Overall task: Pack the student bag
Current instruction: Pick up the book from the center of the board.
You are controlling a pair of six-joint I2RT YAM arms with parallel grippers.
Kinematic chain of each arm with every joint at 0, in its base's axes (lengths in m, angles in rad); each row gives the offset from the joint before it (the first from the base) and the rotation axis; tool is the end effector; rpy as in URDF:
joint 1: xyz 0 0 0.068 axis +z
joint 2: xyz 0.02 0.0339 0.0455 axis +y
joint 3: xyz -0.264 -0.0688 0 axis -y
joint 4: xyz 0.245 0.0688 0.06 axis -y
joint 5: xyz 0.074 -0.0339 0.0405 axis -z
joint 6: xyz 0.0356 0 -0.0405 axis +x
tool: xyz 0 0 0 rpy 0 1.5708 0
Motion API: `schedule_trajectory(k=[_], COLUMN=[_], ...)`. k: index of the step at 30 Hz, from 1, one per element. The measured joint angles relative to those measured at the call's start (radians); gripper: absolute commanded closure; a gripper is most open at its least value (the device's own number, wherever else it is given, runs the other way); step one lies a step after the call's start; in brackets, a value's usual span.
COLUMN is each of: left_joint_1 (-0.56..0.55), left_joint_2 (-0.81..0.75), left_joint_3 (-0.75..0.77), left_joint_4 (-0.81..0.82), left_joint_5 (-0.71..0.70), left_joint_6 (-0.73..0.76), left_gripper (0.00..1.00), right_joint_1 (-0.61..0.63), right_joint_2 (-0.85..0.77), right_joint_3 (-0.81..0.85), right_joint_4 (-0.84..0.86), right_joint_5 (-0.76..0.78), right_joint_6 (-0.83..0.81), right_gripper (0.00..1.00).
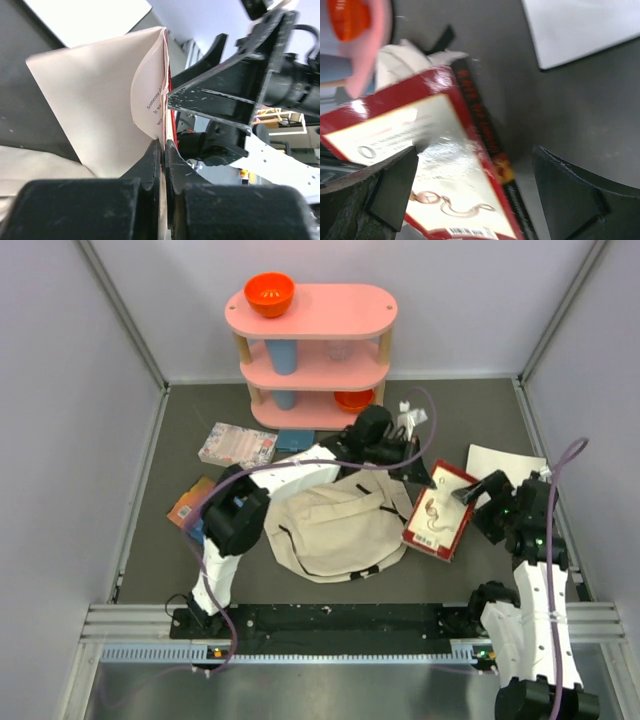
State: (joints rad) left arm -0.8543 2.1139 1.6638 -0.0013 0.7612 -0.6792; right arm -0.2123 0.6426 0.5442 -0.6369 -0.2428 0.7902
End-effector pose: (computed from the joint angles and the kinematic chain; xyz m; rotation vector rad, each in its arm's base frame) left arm 0.3052 -0.3878 0.2434 0.7679 2.2188 -1.6462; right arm 0.1376 -0.0209 0.2345 1.0155 2.1176 0.5708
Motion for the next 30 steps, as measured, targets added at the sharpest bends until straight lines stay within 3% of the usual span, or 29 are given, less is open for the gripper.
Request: schedule_trajectory(k=[7,16,30], left_joint_1=[0.084,0.105,0.117], left_joint_2=[-0.232,-0.279,-0.347], left_joint_3=[-0.056,-0.126,-0.217], left_joint_4=[0.050,0.115,0.086], left_joint_5=[0.004,0.039,0.023], left_joint_6=[0.022,0.018,0.056], left_gripper=[1.00,1.00,1.00], right_joint_1=[0.000,0.004,0.145], right_joint_2=[-0.026,0.003,0.116], right_joint_3=[0.121,0.104,0.058], right_joint_4=[0.045,0.264,0.354], right_joint_5=[-0.191,-0.492,-0.471], right_joint_6=[-0.062,-0.056,-0.103], right_gripper=[0.05,0.06,0.07])
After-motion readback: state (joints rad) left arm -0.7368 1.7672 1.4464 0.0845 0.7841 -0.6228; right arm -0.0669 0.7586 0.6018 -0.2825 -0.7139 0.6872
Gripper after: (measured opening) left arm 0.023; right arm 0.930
